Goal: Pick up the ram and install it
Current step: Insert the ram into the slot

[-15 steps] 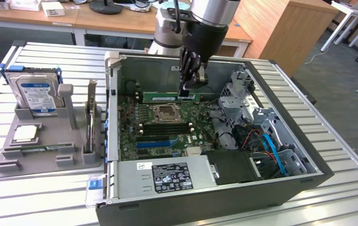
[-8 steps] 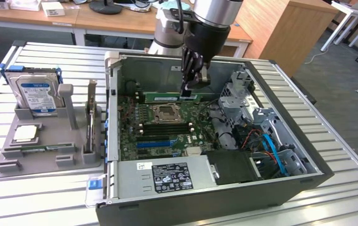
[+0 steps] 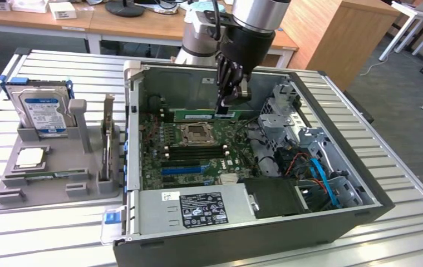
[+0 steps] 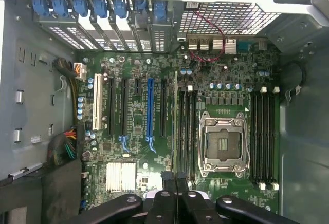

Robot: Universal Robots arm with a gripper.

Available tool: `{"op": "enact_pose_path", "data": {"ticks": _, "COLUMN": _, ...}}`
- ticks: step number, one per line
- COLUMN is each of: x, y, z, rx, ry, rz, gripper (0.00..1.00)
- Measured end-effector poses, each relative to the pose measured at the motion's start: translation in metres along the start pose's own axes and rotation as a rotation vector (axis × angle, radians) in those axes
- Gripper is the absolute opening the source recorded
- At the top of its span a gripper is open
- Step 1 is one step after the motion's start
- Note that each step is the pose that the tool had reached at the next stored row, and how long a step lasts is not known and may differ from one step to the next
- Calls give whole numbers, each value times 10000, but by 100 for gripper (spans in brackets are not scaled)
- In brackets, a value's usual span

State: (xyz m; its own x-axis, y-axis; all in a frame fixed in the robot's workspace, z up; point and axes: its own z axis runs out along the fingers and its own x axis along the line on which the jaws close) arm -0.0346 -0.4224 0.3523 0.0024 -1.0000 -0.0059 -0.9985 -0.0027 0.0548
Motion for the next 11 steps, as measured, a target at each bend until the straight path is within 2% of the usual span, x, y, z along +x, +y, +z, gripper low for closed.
{"op": "enact_pose_path", "data": {"ticks": 5, "x": -17, "y": 0, "z": 8, "rx": 0, "ry": -1, "rz": 1, "gripper": 12}}
{"op": "enact_pose_path", "data": {"ticks": 11, "x": -100, "y": -2, "z": 32, "rx": 0, "ry": -1, "rz": 1, "gripper": 12}}
